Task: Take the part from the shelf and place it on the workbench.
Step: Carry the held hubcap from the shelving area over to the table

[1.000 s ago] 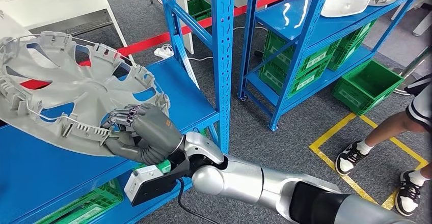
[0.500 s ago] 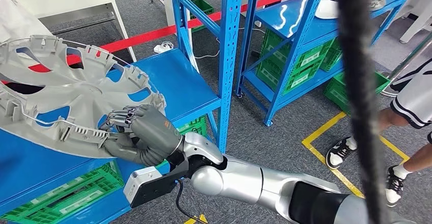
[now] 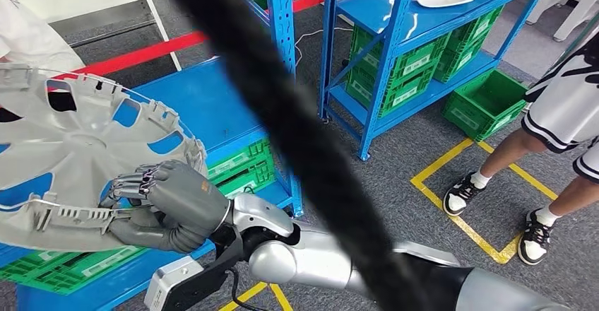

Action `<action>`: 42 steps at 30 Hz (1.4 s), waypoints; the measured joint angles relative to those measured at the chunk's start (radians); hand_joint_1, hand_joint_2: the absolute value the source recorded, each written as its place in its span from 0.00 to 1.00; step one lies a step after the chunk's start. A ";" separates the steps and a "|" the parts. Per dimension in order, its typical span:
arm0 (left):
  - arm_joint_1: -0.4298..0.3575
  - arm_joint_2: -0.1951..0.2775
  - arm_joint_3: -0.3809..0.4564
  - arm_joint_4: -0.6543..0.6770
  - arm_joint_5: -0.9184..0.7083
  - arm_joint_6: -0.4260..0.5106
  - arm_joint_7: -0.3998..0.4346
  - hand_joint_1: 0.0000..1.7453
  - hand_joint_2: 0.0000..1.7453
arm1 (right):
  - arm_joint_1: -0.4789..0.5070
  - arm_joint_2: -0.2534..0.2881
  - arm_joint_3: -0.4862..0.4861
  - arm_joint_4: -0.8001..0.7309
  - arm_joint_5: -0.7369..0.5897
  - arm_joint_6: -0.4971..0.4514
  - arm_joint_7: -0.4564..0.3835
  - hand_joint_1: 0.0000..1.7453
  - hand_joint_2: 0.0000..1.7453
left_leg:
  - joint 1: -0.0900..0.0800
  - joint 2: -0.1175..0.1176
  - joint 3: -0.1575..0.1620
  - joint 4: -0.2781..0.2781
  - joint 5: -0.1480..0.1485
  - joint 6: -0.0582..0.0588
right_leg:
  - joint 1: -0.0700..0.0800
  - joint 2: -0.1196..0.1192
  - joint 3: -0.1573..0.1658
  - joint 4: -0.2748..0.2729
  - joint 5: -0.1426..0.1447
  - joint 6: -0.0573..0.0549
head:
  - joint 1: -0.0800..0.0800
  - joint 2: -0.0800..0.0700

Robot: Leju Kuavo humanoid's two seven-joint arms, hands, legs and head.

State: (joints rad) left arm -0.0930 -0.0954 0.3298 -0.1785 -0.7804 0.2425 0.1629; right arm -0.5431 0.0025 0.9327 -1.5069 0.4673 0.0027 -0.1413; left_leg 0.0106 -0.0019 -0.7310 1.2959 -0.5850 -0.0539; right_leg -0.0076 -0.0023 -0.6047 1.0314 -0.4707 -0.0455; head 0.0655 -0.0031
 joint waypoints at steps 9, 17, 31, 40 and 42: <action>0.005 -0.003 0.018 -0.003 0.020 -0.004 -0.065 0.00 1.00 | -0.030 0.025 0.026 0.018 -0.014 0.015 -0.006 1.00 1.00 | -0.008 -0.002 0.234 -0.286 0.047 0.042 | 0.001 -0.001 -0.076 0.001 0.090 0.042 | -0.004 0.000; -0.003 -0.031 0.025 -0.011 0.013 -0.005 -0.079 0.00 1.00 | -0.038 0.045 0.040 0.041 -0.016 0.014 0.000 1.00 1.00 | -0.016 0.006 0.111 -0.278 0.148 0.075 | 0.004 0.003 -0.106 0.282 -0.081 0.050 | -0.007 0.000; 0.002 -0.027 0.025 -0.016 -0.010 -0.024 -0.059 0.00 1.00 | -0.048 0.064 0.040 0.046 -0.016 0.016 0.005 1.00 1.00 | 0.000 0.002 0.016 -0.017 0.022 0.001 | 0.011 -0.008 0.021 -0.041 0.020 0.001 | -0.001 0.000; 0.006 -0.022 0.026 -0.019 0.002 -0.021 -0.055 0.00 1.00 | -0.063 0.069 0.041 0.056 -0.034 0.044 -0.009 1.00 1.00 | 0.006 -0.004 0.212 -0.278 0.055 0.032 | -0.003 -0.006 -0.080 -0.004 0.087 0.056 | 0.001 0.000; 0.008 -0.021 0.026 -0.018 0.003 -0.020 -0.056 0.00 1.00 | -0.071 0.068 0.041 0.061 -0.038 0.048 -0.014 1.00 1.00 | 0.007 0.001 0.195 -0.279 0.076 0.051 | -0.006 -0.004 -0.099 0.047 0.025 0.065 | 0.002 0.000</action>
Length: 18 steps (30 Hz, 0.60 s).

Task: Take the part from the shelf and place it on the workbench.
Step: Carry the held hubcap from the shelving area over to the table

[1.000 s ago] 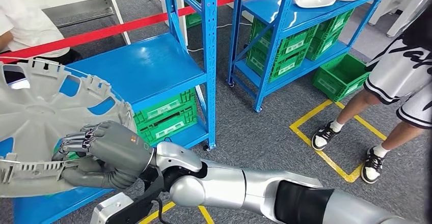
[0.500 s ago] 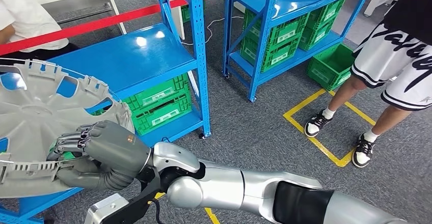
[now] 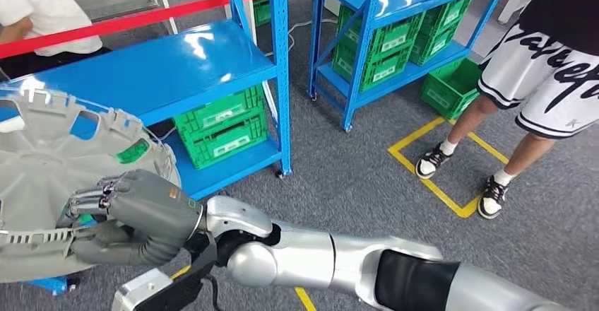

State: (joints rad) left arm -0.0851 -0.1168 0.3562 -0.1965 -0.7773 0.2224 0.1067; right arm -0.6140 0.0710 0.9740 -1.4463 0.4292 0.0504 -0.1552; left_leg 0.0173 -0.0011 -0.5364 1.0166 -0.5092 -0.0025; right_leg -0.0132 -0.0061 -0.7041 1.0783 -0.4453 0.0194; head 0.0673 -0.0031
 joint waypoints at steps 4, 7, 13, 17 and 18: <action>0.000 0.001 0.000 0.000 -0.001 0.003 -0.002 0.00 1.00 | -0.004 0.000 0.002 0.008 -0.007 0.001 -0.005 1.00 1.00 | -0.006 0.002 -0.053 0.006 0.041 0.012 | 0.001 0.001 -0.032 0.216 -0.139 0.004 | 0.003 0.000; -0.002 0.001 0.000 0.000 -0.009 0.000 0.000 0.00 1.00 | -0.006 -0.001 0.004 0.011 -0.010 0.001 -0.003 1.00 1.00 | -0.011 0.002 -0.095 0.015 0.068 0.010 | 0.008 0.003 0.061 0.145 -0.073 -0.013 | 0.004 0.000; -0.009 -0.001 0.000 0.000 -0.037 -0.008 0.019 0.00 1.00 | -0.010 0.001 0.004 0.011 -0.002 -0.013 0.012 1.00 1.00 | -0.011 0.003 -0.125 0.005 0.117 -0.022 | 0.023 0.002 0.185 -0.079 -0.073 -0.043 | 0.010 0.000; -0.014 0.001 -0.001 0.000 -0.051 -0.015 0.028 0.00 1.00 | -0.004 -0.002 0.002 0.013 0.009 -0.032 0.020 1.00 1.00 | -0.007 0.001 -0.167 0.148 -0.032 -0.042 | 0.013 -0.003 0.146 -0.087 -0.028 -0.057 | 0.006 0.000; -0.017 0.001 -0.001 0.000 -0.052 -0.016 0.028 0.00 1.00 | -0.001 -0.003 0.001 0.014 0.010 -0.033 0.020 1.00 1.00 | -0.006 0.001 -0.177 0.212 -0.066 -0.046 | 0.013 -0.003 0.131 -0.085 -0.017 -0.057 | 0.006 0.000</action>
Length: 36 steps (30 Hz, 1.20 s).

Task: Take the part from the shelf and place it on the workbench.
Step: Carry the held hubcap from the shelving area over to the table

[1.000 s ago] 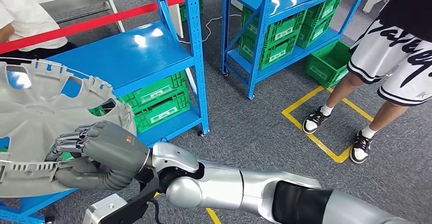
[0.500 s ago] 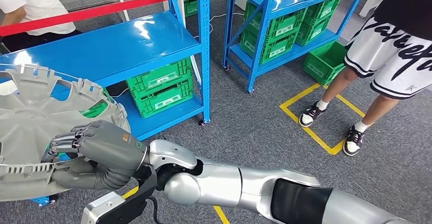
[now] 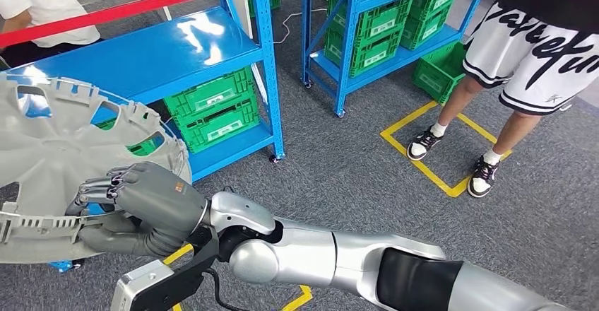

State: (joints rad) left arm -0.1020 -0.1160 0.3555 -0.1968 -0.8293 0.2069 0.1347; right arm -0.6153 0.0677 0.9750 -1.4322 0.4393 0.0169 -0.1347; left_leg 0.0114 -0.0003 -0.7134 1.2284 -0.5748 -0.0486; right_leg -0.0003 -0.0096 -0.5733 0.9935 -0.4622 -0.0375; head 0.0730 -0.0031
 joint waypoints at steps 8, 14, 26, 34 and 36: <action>-0.022 0.003 -0.002 -0.001 -0.012 -0.008 0.015 0.00 1.00 | 0.008 -0.009 -0.005 0.002 0.011 -0.011 0.009 1.00 1.00 | 0.003 -0.004 0.207 -0.168 0.036 -0.003 | -0.004 0.000 -0.106 0.036 0.068 0.027 | 0.002 0.000; -0.026 0.007 -0.003 0.000 -0.014 -0.015 0.029 0.00 1.00 | 0.017 -0.019 -0.008 0.002 0.019 -0.015 0.008 1.00 1.00 | 0.001 0.005 0.174 -0.208 0.066 0.054 | -0.007 0.004 -0.152 0.112 0.001 0.058 | 0.003 0.000; -0.020 0.021 -0.004 0.001 -0.043 -0.019 0.023 0.00 1.00 | 0.023 -0.016 -0.011 0.014 0.017 -0.026 0.012 1.00 1.00 | -0.003 0.005 0.027 -0.211 0.218 0.028 | 0.010 0.008 0.096 -0.004 -0.092 0.021 | 0.009 0.000; -0.016 0.036 -0.004 0.005 -0.044 -0.025 0.012 0.00 1.00 | 0.045 -0.018 -0.011 0.014 0.031 -0.036 0.015 1.00 1.00 | 0.001 0.002 -0.003 0.074 0.036 -0.005 | 0.005 0.002 -0.032 0.003 0.017 -0.002 | 0.004 0.000; -0.017 0.039 -0.004 0.004 -0.041 -0.025 0.006 0.00 1.00 | 0.049 -0.018 -0.011 0.014 0.034 -0.035 0.016 1.00 1.00 | 0.001 0.002 0.077 0.010 0.081 -0.003 | 0.004 0.002 -0.074 0.018 0.040 0.003 | 0.004 0.000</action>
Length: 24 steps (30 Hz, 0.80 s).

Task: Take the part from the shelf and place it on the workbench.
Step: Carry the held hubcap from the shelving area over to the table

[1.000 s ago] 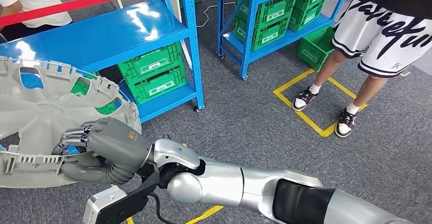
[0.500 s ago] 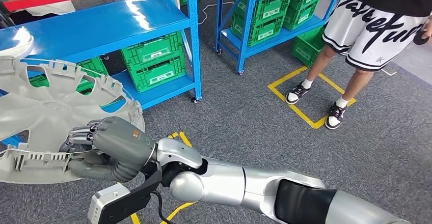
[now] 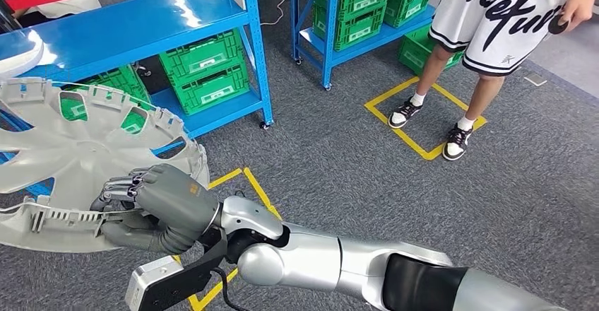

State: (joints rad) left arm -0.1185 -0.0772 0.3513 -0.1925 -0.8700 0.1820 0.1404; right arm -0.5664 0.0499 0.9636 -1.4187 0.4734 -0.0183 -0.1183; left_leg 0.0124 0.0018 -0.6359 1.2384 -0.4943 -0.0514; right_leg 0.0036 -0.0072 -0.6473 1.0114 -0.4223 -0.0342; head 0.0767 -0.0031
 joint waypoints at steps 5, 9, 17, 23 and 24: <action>-0.001 0.003 0.000 -0.003 0.005 0.000 -0.006 0.00 1.00 | 0.004 0.006 -0.001 -0.002 0.007 0.003 -0.002 1.00 1.00 | -0.010 -0.003 0.146 -0.231 -0.064 0.036 | 0.002 -0.003 -0.041 0.011 0.052 0.026 | 0.000 0.000; 0.004 0.005 0.000 0.000 0.009 0.002 -0.001 0.00 1.00 | 0.002 0.005 -0.001 -0.002 0.011 0.015 -0.007 1.00 1.00 | -0.005 0.005 0.097 -0.232 -0.011 0.066 | -0.003 0.005 -0.082 0.107 -0.068 0.050 | -0.002 0.000; 0.006 0.005 0.000 0.000 0.011 0.005 0.000 0.00 1.00 | -0.005 0.013 -0.001 -0.001 0.008 0.022 -0.006 1.00 1.00 | -0.005 0.006 -0.034 -0.208 0.086 0.051 | -0.012 0.006 0.108 0.101 -0.114 0.054 | 0.003 0.000; 0.014 0.007 0.000 0.001 0.021 0.001 -0.017 0.00 1.00 | -0.011 0.021 -0.001 0.002 0.005 0.029 -0.022 1.00 1.00 | 0.001 0.004 -0.065 -0.194 0.085 0.013 | -0.007 0.002 0.140 -0.017 -0.111 0.004 | 0.006 0.000; 0.016 0.007 0.000 0.002 0.021 0.000 -0.022 0.00 1.00 | -0.011 0.021 0.000 0.003 0.006 0.029 -0.029 1.00 1.00 | 0.003 0.003 -0.078 -0.154 0.038 0.009 | -0.008 0.000 0.129 -0.018 -0.099 -0.002 | 0.003 0.000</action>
State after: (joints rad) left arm -0.1025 -0.0702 0.3517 -0.1908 -0.8492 0.1815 0.1181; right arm -0.5776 0.0710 0.9634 -1.4155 0.4794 0.0105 -0.1470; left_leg 0.0153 0.0047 -0.7140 1.0842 -0.4559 -0.0424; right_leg -0.0046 -0.0072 -0.5178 0.9932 -0.5214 -0.0363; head 0.0798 -0.0031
